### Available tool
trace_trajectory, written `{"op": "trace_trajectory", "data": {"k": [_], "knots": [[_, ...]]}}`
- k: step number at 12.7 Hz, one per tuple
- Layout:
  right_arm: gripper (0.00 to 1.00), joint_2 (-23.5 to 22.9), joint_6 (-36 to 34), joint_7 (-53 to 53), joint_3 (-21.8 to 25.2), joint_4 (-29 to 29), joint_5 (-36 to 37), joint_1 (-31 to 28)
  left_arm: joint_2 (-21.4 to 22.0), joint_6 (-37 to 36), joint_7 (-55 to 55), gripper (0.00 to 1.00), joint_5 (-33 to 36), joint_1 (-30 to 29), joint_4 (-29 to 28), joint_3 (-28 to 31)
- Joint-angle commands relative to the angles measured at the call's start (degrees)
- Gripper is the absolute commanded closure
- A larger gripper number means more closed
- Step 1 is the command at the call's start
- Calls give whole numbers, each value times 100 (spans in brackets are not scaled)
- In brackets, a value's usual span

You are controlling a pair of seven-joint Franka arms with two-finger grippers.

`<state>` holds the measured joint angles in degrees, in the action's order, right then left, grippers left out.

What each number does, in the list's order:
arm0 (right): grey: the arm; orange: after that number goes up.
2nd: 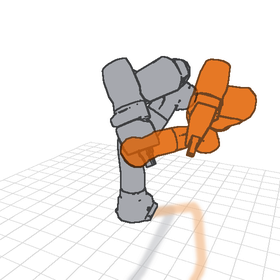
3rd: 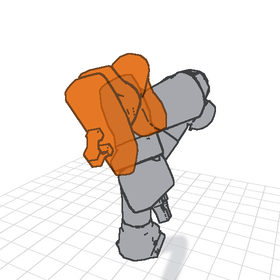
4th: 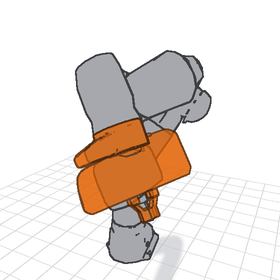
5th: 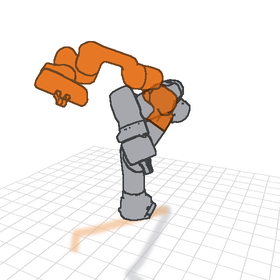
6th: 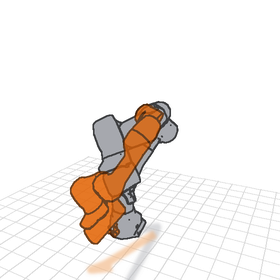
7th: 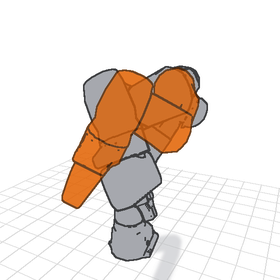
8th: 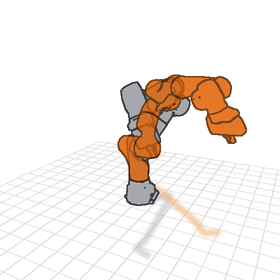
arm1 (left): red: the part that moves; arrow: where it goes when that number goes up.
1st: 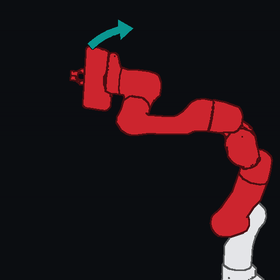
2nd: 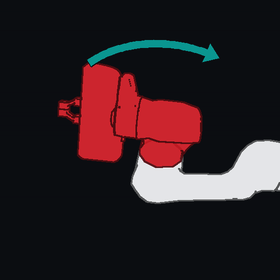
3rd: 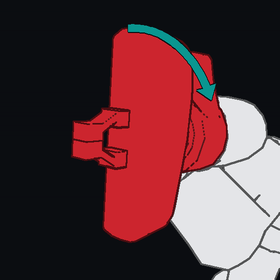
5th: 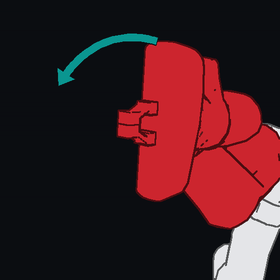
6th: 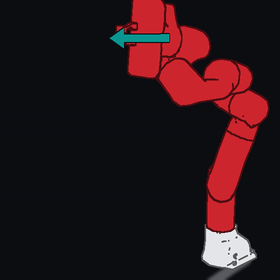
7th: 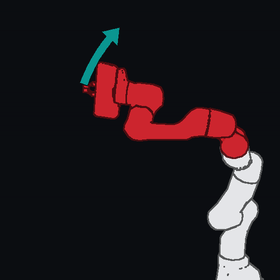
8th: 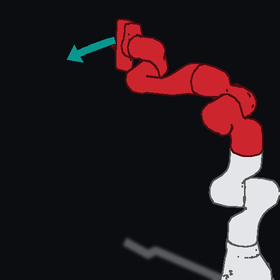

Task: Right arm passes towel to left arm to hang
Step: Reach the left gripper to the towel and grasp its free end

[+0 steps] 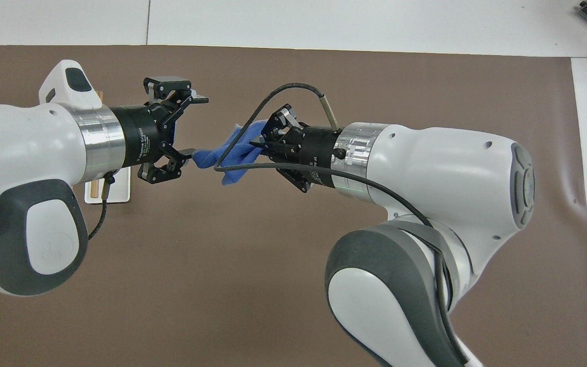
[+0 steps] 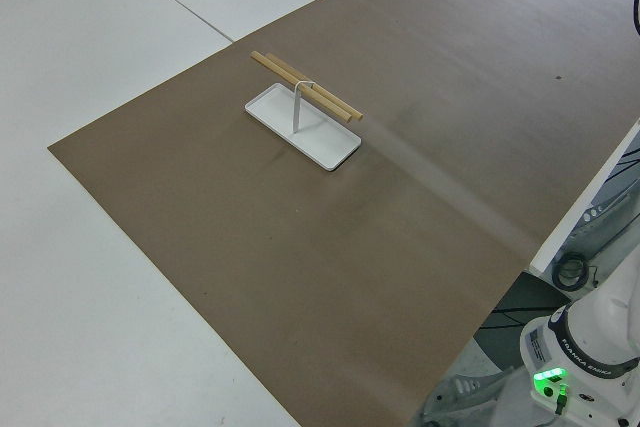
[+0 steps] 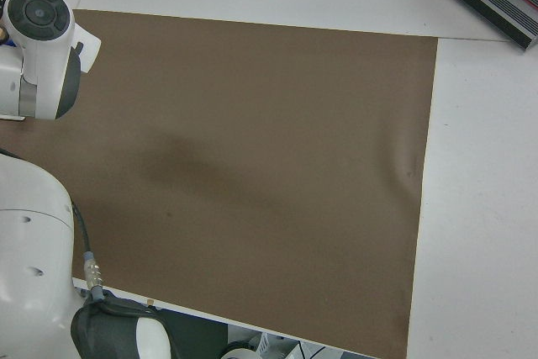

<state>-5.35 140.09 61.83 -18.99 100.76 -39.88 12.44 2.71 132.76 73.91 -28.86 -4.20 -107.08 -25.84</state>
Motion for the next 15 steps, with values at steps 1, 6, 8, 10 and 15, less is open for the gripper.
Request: {"op": "trace_trajectory", "data": {"k": [1,6,8,10,15], "knots": [[100,-19,-88,-145,-26,-65,-73,-31,195,-259,-34,23,-164,-186,-138,-88],[100,-19,-96,-145,-26,-65,-73,-31,204,-716,-982,22,-164,-379,-121,-79],[100,-19,-149,-145,-26,-65,-73,-31,195,-857,-1124,22,-400,-415,-77,-61],[100,-19,-175,-145,-26,-65,-73,-31,195,-1068,-1151,22,-418,-415,28,-61],[100,-19,-175,-154,-26,-65,-73,-31,292,-1428,-1142,24,-454,-397,38,-175]]}}
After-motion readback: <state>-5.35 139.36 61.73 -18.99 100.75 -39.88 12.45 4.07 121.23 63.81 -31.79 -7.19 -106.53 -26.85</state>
